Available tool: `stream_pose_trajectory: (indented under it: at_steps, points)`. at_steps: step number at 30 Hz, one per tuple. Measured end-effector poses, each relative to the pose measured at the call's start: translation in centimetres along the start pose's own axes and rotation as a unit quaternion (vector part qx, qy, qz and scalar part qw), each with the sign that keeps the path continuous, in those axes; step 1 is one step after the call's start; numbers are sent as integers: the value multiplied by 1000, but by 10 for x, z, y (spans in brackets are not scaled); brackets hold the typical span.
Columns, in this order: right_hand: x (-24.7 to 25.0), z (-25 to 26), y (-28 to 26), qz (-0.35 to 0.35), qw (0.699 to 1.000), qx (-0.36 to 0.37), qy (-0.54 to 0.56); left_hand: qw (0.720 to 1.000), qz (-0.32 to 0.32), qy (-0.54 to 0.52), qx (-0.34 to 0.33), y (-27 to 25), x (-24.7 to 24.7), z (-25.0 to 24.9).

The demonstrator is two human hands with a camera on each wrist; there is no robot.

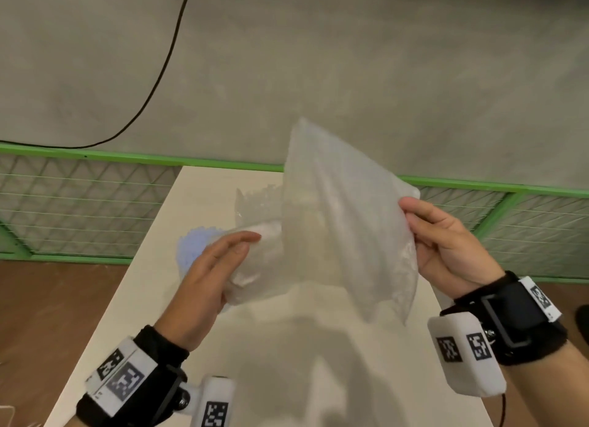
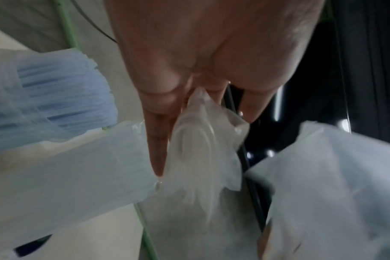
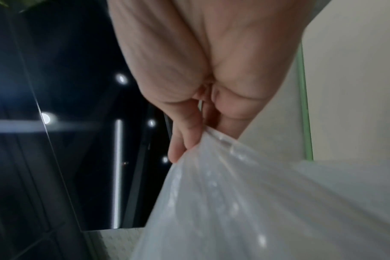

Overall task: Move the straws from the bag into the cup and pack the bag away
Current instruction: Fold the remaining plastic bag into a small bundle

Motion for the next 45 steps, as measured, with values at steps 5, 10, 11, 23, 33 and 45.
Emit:
stream_pose_trajectory:
  at_steps: [5,10,11,23,33,45]
  points:
    - [-11,-7,-2,40,998,-52,6,989,129,40,57,4,-22,1]
    - [-9,-14,-3,91,990,-87,-57,990,104,100,-8,13,-32,-23]
    - [-10,-16,-2,74,991,-86,-75,989,88,116,-20,14,-31,-24]
    - [-7,-7,-2,7,989,-22,-143,994,99,44,24,12,5,-21]
    - [-33,-21,-1,-14,859,102,-502,986,157,36,51,14,-44,-31]
    - [-42,-17,-4,-72,835,121,-531,979,118,164,-9,25,-28,-28]
Point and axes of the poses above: each hand's wrist, its own y-axis towards the middle knuckle, its own x-axis out of the back of the hand, z = x × y, the point moved 3 cm from there along y, towards the middle knuckle, and after that the axes turned 6 degrees about z, right-handed, at the moved point
